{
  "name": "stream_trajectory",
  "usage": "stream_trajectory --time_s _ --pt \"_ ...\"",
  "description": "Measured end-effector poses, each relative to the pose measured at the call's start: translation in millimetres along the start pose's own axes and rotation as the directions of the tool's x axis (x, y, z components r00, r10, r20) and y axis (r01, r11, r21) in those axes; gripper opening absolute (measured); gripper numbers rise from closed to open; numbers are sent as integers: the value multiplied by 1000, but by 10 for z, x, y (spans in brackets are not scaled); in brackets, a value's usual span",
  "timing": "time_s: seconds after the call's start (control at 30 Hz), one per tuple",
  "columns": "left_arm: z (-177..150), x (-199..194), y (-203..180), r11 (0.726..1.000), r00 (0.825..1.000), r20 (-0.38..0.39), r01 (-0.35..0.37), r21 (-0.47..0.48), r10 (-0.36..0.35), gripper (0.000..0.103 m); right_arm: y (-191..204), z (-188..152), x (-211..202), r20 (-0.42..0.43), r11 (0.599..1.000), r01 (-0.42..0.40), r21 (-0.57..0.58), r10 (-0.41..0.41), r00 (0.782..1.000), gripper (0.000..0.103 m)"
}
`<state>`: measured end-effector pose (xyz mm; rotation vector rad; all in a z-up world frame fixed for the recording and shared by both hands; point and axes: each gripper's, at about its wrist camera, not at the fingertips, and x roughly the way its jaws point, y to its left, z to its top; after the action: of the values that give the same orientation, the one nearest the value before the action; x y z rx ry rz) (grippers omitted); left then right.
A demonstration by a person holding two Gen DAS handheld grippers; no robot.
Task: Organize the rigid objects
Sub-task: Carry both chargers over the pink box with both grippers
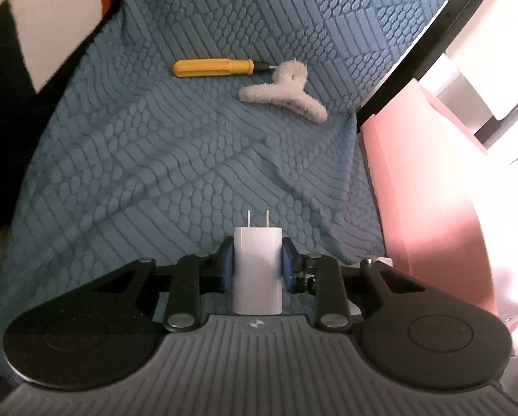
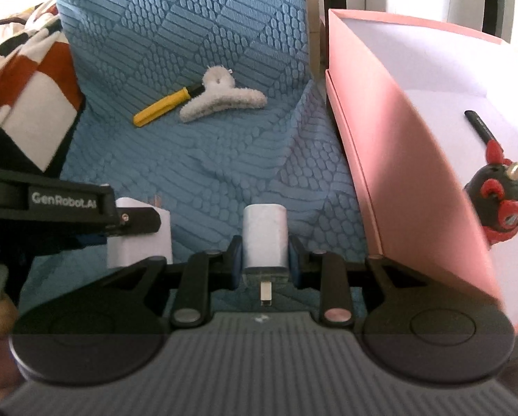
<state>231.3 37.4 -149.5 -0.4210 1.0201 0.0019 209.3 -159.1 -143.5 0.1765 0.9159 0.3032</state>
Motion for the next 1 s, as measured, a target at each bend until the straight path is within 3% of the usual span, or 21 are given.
stream_trajectory --time_s 0.43,1.0 --pt "-39 -626 -262 998 996 68 65 0 -64 32 -165 33 -778 70 999 -32 -33 34 997 30" --pt "-196 -1804 -845 990 980 150 120 68 -129 32 -273 310 -1895 132 995 -33 -91 45 990 30"
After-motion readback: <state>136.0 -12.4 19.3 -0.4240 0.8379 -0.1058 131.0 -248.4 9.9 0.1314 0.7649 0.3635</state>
